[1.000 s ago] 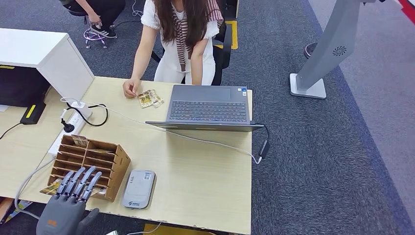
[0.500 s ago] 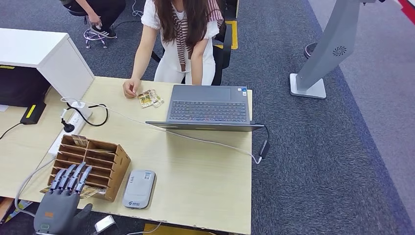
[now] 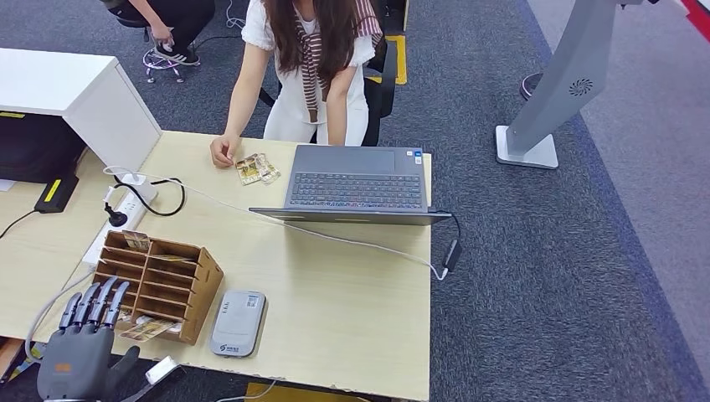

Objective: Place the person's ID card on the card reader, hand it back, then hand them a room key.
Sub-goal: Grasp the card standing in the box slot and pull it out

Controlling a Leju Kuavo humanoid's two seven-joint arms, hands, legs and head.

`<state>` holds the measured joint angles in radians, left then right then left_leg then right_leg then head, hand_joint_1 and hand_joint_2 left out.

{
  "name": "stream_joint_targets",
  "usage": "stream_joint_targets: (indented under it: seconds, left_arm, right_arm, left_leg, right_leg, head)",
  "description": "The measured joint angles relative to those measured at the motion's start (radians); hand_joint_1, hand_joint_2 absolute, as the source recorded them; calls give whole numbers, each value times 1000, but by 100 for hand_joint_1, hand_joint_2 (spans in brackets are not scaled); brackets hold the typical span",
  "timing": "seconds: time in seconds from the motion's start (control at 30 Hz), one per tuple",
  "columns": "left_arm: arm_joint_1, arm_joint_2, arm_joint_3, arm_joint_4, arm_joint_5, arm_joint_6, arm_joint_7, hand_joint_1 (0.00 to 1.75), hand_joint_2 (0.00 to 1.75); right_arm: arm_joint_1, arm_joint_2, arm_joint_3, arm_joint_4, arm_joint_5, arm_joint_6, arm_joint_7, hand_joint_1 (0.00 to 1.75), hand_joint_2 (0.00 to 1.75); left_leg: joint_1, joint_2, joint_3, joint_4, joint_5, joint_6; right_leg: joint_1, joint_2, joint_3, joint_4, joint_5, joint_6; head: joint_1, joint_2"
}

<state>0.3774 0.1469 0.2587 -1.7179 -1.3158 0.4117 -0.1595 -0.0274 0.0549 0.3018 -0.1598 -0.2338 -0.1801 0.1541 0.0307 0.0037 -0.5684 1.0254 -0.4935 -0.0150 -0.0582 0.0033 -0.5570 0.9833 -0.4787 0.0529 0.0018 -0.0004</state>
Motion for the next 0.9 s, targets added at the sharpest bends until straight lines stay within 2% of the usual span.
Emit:
stream_joint_targets:
  seconds: [0.6,0.9]
  left_arm:
    - [-19,-47,44,21,-23,-25,-86,0,175]
    - [-29,-63,44,31,-35,-27,-93,0,175]
  right_arm:
    - [0,0,4,0,10,3,-4,0,0]
    - [0,0,4,0,10,11,-5,0,0]
  left_leg:
    - [0,0,0,0,0,0]
    - [0,0,0,0,0,0]
  right_leg:
    - [0,0,0,0,0,0]
    - [0,0,0,0,0,0]
  head:
    - [0,0]
    - [0,0]
